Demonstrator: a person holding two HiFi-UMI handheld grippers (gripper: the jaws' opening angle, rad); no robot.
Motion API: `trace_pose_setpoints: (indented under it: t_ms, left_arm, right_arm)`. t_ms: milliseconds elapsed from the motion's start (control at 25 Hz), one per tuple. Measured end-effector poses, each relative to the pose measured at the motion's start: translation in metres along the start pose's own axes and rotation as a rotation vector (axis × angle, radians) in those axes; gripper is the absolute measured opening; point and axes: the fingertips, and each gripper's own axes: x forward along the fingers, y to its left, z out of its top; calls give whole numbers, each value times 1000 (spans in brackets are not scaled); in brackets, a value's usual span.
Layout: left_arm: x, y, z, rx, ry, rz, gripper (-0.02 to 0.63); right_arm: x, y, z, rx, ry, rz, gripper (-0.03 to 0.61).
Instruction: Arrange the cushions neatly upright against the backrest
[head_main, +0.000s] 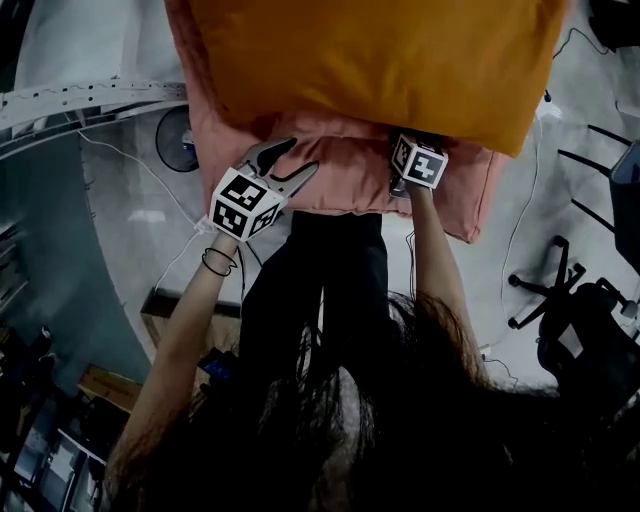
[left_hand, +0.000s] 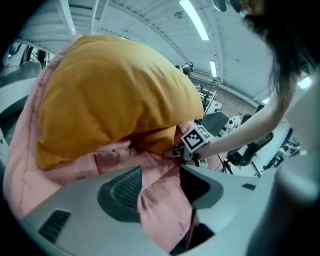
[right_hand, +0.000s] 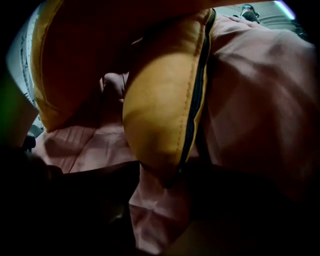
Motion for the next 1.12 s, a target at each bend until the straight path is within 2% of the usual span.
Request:
trace_pose_setpoints:
  t_ms: [160,200,240,360,440,560,760,920,1040,1120]
  left_arm:
    - [-9,3,-11,-15,7,15,241]
    - [-11,3,-13,-17,6,18,241]
    - [-13,3,-14,-20,5,21,241]
    - [-20,-1,-16,-37,0,27,241]
    - [-23,-10,-13,-50,-7,18,241]
    - [-27,-21,-4,-44,-16,-1,241]
    - [-39,-26,16,-41,-50,-9,241]
    - [-53,-33,22,-38,-50,-5,241]
    - [-65,-37,27,-43,-57,4,241]
    - [-73,-36,33,-58,-71,6,241]
  right_arm:
    - [6,2,8,-22,1,15,281]
    - [6,3,11,-31,10,27,225]
    - [5,5,14,-44,22,40,197]
    - [-5,17,14,-77,66,89,154]
    - [-18,30,2,-64,96,140,140]
    - [-42,51,-22,-4,124,200,133]
    - [-96,78,-48,98,148,247,128]
    - [-146,98,-67,215,198,330,117]
    - [-185,112,-72,310,216,400,110]
    - [-206,117,-66,367,200,418,104]
